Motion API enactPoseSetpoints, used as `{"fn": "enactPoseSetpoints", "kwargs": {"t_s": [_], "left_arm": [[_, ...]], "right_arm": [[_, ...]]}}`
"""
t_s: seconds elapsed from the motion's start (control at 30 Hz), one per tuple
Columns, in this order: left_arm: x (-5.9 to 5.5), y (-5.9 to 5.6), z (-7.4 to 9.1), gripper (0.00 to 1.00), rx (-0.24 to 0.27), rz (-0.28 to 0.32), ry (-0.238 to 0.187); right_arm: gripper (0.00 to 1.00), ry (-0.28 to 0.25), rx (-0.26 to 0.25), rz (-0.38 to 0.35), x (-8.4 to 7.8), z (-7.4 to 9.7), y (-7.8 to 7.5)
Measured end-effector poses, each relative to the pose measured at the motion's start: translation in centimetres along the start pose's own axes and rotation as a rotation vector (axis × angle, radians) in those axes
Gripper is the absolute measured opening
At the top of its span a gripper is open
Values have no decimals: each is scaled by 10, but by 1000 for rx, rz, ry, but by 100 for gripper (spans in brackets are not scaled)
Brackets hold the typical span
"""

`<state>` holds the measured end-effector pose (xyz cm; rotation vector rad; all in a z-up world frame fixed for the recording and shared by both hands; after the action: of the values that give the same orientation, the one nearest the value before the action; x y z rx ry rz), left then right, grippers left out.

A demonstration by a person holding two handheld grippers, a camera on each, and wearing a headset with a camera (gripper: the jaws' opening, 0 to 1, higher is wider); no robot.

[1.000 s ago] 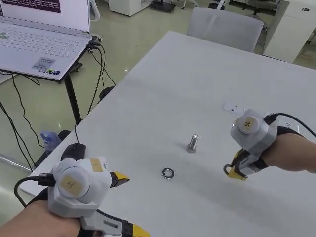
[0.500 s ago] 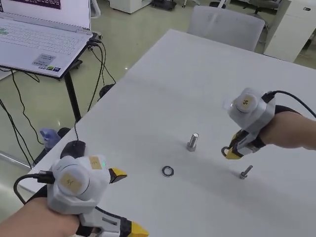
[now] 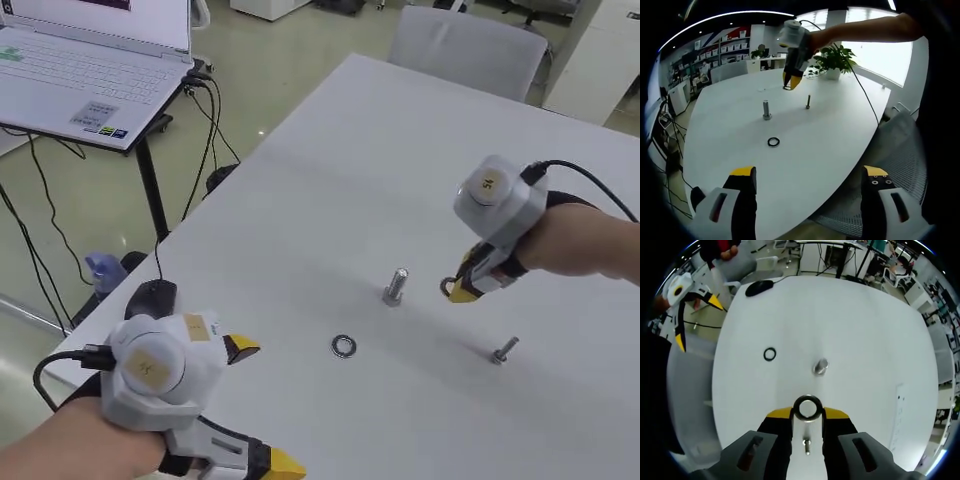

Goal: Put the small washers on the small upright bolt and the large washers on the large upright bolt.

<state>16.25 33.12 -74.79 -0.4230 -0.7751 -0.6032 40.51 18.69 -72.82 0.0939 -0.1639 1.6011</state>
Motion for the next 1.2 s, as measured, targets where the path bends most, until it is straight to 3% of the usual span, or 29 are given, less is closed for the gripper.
{"fn": "enactPoseSetpoints", "kwargs": {"t_s": [0.77,1.2], "left_arm": [[1,7,-15,91,3,-3,-5],[-1,9,-20,90,2,-12,17]], "right_arm": [[22,-16,8,16,29,-25,-23],[22,-19,22,28,42,-40,-30]]}}
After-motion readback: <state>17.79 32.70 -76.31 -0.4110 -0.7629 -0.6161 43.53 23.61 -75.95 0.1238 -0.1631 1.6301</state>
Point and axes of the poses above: the centre of the closed fingertips' face, and the gripper's own axes: z roughly backward along the fingers, y roughly to its left, x roughly out of its top, the point moved 4 cm from there along z, roughly backward along the fingers, and after that the axes turned 4 degrees about y, right-handed, at the moved point
